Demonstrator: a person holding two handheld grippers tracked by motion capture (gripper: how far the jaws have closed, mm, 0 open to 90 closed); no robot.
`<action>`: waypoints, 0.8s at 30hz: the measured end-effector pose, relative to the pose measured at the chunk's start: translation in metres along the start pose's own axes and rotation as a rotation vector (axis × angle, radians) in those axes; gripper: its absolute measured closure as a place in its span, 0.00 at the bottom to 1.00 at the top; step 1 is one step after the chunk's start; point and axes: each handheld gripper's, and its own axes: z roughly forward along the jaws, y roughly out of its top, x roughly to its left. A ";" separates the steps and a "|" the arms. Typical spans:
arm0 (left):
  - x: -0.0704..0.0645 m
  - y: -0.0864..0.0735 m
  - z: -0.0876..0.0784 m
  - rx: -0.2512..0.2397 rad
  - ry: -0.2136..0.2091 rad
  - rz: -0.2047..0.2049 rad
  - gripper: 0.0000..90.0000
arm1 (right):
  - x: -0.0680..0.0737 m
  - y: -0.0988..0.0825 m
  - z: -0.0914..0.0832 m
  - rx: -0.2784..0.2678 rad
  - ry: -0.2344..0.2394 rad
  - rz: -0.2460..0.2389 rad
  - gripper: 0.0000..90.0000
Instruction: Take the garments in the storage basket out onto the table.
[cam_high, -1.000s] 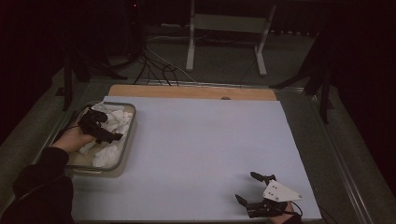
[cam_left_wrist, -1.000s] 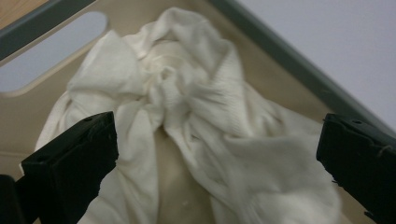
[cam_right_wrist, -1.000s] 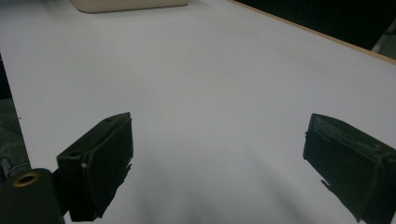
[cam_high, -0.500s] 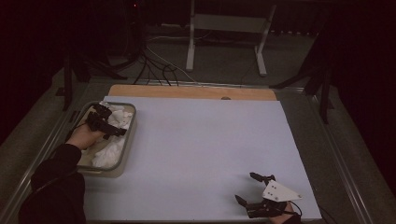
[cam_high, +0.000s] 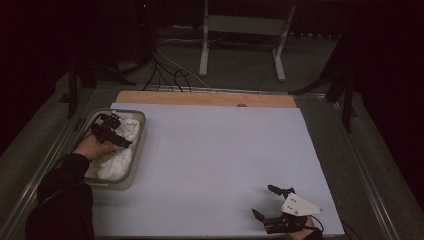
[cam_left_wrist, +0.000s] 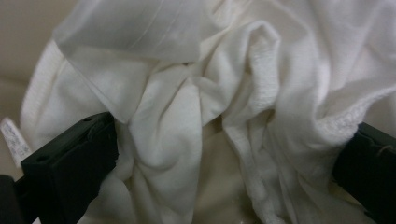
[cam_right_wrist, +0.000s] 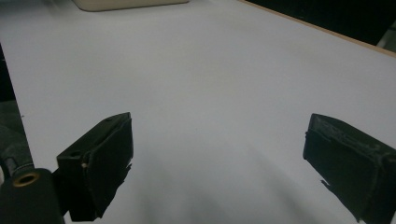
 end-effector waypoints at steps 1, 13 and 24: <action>0.001 0.000 0.001 0.005 -0.010 -0.017 0.00 | 0.000 0.000 0.000 0.001 0.000 -0.001 0.10; 0.006 -0.002 0.006 0.045 -0.103 -0.050 0.05 | 0.001 -0.001 0.001 0.002 0.007 0.002 0.10; 0.001 -0.002 -0.004 0.041 -0.224 -0.026 0.76 | 0.001 0.000 0.000 0.006 0.002 -0.007 0.11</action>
